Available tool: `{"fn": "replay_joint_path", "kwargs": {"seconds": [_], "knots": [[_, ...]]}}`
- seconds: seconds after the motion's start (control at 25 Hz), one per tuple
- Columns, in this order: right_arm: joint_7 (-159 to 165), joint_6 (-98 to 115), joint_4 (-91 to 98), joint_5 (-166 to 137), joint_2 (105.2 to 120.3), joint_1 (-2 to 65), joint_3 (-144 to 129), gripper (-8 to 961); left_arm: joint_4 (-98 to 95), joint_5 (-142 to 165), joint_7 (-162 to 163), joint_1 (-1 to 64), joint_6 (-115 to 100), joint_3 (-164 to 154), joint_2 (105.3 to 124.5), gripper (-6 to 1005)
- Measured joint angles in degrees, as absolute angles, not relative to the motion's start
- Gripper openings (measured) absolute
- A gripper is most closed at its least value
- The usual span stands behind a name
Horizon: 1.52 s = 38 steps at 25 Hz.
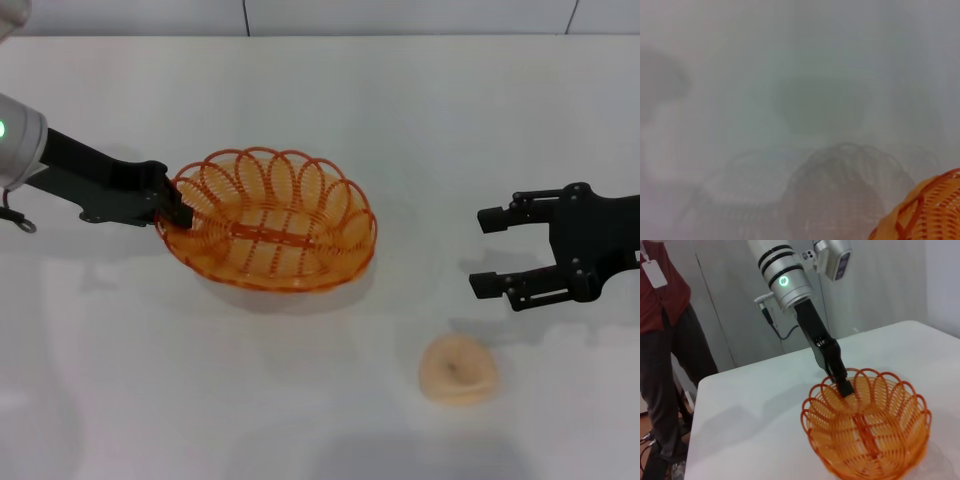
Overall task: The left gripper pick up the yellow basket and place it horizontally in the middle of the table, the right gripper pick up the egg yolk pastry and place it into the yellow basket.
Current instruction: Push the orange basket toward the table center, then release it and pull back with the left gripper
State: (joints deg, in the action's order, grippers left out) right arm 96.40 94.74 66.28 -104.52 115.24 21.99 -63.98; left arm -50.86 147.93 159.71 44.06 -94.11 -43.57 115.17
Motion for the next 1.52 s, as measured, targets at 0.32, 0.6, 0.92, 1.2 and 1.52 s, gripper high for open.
{"fn": "replay_joint_path", "kwargs": {"seconds": [0.32,0.6,0.92,1.2,1.52], "knots": [[96.4,95.8,66.4,-104.1,115.25,22.0,-64.1,797,-49.6,146.7,163.0,43.1,-91.7,-42.7,115.95,92],[96.4,96.4,66.7,-104.1,115.30,22.1,-64.2,797,-45.7,146.8,163.0,43.0,-87.9,-42.8,115.79,95],[96.6,97.0,66.7,-104.0,115.31,22.3,-64.2,798,-44.2,146.8,162.9,44.5,-86.6,-43.1,115.66,99],[96.4,97.1,66.7,-104.0,115.29,22.2,-64.1,798,-40.2,146.3,161.5,45.9,-83.8,-43.1,116.08,101],[96.3,97.3,66.7,-104.0,115.24,22.3,-64.1,797,-38.3,144.7,160.9,46.6,-82.0,-43.1,116.70,105]]}}
